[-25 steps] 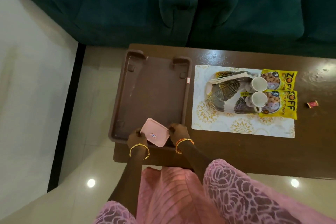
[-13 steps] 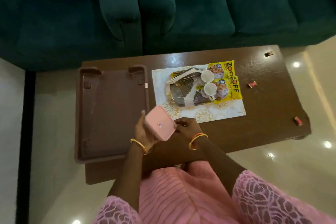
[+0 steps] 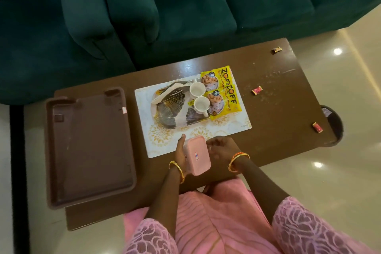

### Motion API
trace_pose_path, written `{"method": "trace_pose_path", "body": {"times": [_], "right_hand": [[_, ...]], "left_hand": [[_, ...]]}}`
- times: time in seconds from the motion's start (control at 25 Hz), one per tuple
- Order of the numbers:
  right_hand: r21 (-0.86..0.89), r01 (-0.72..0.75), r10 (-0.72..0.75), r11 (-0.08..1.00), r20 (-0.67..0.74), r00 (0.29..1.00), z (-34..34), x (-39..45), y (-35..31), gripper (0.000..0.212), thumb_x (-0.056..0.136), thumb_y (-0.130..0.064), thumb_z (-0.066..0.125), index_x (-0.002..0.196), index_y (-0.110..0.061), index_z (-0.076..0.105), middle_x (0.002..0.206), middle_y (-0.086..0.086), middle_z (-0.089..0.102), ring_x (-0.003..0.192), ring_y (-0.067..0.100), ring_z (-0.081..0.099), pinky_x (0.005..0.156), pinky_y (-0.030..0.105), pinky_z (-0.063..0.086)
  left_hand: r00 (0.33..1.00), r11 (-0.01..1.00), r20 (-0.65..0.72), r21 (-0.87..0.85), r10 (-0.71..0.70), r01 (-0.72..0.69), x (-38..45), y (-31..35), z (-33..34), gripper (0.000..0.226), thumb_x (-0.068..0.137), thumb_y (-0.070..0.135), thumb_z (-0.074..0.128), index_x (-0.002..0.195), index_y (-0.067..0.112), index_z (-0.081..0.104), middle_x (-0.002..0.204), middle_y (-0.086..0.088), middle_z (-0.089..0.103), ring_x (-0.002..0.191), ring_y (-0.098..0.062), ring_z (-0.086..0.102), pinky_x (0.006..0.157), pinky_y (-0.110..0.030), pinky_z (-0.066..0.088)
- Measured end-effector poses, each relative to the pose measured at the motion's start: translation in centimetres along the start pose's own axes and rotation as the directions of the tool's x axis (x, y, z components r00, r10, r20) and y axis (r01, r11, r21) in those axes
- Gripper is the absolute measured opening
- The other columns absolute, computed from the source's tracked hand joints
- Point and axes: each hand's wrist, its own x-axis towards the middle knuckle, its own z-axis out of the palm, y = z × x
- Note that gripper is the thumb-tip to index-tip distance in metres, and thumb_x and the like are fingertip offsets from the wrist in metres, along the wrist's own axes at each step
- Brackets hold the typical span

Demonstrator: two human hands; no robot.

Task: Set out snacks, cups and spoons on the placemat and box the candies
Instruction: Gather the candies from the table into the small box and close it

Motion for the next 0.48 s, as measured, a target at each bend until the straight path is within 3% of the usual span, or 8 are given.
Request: {"method": "trace_pose_path", "body": {"times": [0.12, 0.24, 0.48], "right_hand": [[-0.004, 0.076, -0.075, 0.997, 0.086, 0.993, -5.7, 1.7, 0.3, 0.028, 0.079, 0.015, 0.052, 0.104, 0.005, 0.061, 0.076, 0.008, 0.061, 0.070, 0.020, 0.058, 0.059, 0.024, 0.052], [-0.051, 0.112, -0.103, 0.992, 0.157, 0.982, -10.6, 3.6, 1.4, 0.023, 0.081, 0.011, 0.058, 0.104, 0.009, 0.061, 0.072, 0.007, 0.060, 0.063, 0.014, 0.057, 0.054, 0.014, 0.055], [-0.101, 0.082, -0.071, 0.991, 0.106, 0.992, -17.2, 6.2, 3.8, 0.015, 0.073, 0.002, 0.073, 0.086, 0.000, 0.067, 0.076, 0.014, 0.060, 0.073, 0.026, 0.059, 0.080, 0.047, 0.057]], "left_hand": [[0.999, 0.997, -0.041, 0.066, -0.031, 0.033, 2.2, -2.7, 4.6, 0.072, 0.080, 0.071, 0.032, 0.078, 0.013, 0.076, 0.072, -0.010, 0.070, 0.072, -0.025, 0.058, 0.071, -0.033, 0.047], [0.996, 0.993, -0.076, 0.105, -0.040, 0.048, 4.4, -4.3, 8.4, 0.070, 0.082, 0.067, 0.029, 0.080, 0.011, 0.071, 0.070, -0.011, 0.066, 0.068, -0.026, 0.055, 0.067, -0.032, 0.044], [0.994, 0.980, -0.086, 0.182, -0.066, 0.081, 8.0, -5.8, 14.7, 0.060, 0.081, 0.054, 0.027, 0.088, 0.007, 0.062, 0.069, -0.013, 0.061, 0.063, -0.025, 0.049, 0.063, -0.032, 0.038]]}}
